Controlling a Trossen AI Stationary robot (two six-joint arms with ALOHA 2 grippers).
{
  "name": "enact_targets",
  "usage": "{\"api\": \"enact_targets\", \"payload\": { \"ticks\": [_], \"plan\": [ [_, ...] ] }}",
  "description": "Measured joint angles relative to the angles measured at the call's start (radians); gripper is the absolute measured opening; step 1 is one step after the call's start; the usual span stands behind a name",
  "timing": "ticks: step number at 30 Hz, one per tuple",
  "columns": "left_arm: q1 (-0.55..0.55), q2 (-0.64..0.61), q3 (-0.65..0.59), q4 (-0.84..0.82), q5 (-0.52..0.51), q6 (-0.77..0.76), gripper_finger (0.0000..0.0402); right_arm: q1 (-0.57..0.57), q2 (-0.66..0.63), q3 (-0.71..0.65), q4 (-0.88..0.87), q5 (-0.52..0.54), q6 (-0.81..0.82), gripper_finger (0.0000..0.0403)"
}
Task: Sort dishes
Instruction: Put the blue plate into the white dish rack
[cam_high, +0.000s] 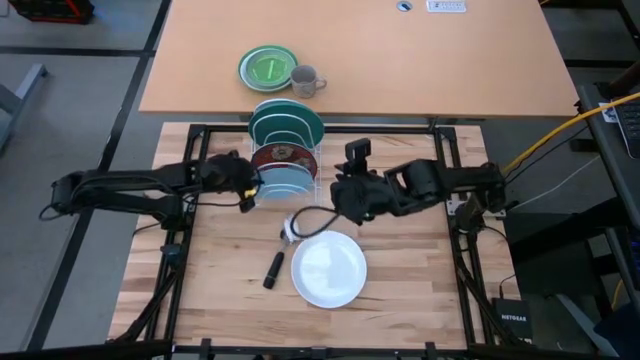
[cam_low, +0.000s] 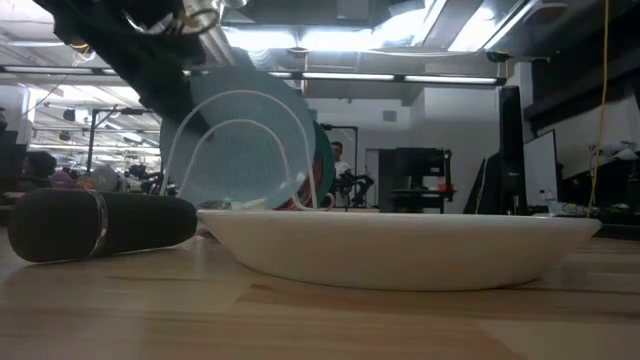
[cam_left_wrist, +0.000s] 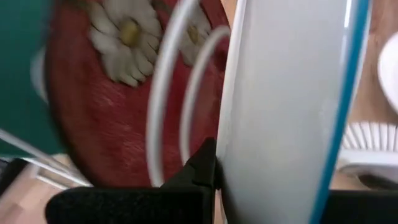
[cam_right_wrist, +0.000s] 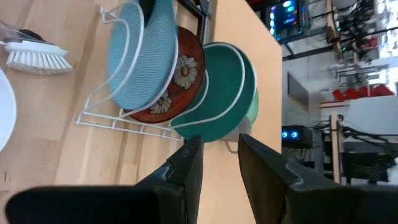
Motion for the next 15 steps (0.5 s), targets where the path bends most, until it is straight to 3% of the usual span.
{"api": "enact_targets", "payload": {
  "ticks": [9,15],
  "plan": [
    [0.000,0.157,0.005,0.067,0.051,-0.006,0.0023,-0.091,0.000,0.000,0.002,-0.025,0.000,0.0108],
    [0.000,0.170,0.004,0.091,0.057,-0.003,0.0025,-0.134,0.002,0.000,0.004,-0.108,0.000,0.0108]
  ]
}}
